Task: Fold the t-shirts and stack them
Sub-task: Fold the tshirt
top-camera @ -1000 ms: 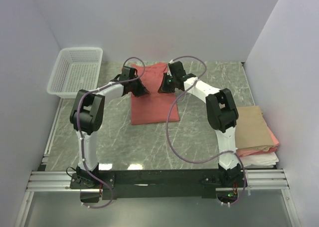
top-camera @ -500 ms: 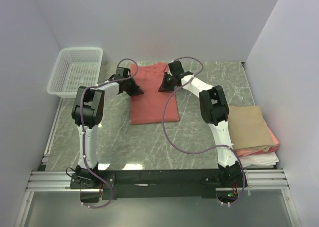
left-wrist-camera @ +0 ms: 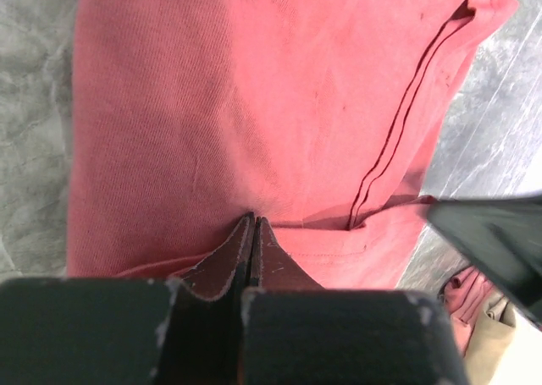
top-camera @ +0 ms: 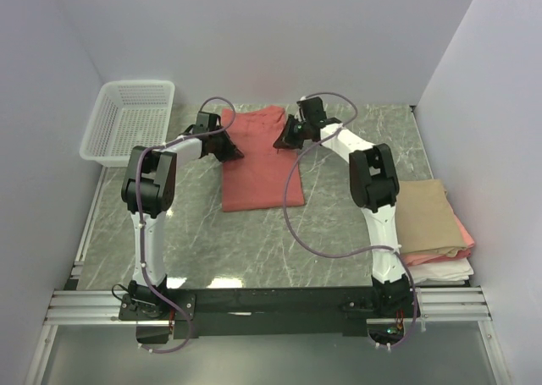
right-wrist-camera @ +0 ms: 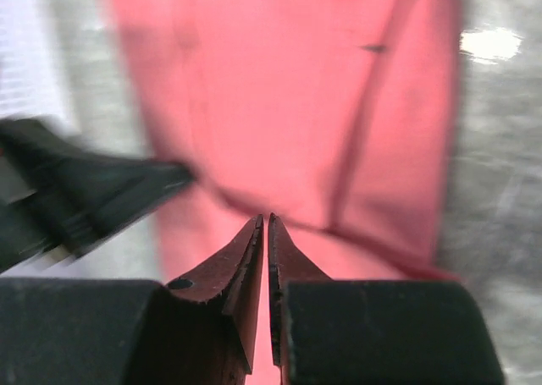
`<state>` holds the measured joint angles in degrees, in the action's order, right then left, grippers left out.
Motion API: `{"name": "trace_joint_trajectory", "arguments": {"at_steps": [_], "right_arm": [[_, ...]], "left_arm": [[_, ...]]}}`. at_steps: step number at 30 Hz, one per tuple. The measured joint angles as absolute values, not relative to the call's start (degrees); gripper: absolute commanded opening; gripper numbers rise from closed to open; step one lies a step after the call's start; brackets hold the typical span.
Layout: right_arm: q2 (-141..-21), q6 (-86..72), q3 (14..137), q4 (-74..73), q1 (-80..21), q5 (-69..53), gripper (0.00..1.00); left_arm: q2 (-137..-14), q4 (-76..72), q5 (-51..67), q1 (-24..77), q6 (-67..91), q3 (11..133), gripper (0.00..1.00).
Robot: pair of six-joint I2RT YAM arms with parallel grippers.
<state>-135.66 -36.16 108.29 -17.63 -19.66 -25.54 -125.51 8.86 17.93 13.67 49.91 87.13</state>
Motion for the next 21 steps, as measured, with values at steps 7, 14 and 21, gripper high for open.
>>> {"name": "trace_joint_trajectory", "arguments": {"at_steps": [7,14,21], "right_arm": [[-130.6,-38.1,104.4,-9.8,-19.7,-35.2,0.13],[-133.3,-40.9,101.6,-4.8,-21.2,-41.7,0.13],[-140.9,-45.0,101.7,-3.0,-20.8,-44.7,0.12]], "left_arm": [[-125.5,9.0,18.2,13.5,49.2,87.1,0.01],[-125.5,9.0,18.4,13.4,49.1,87.1,0.01],[-125.5,9.0,18.8,13.1,48.9,87.1,0.01]]}}
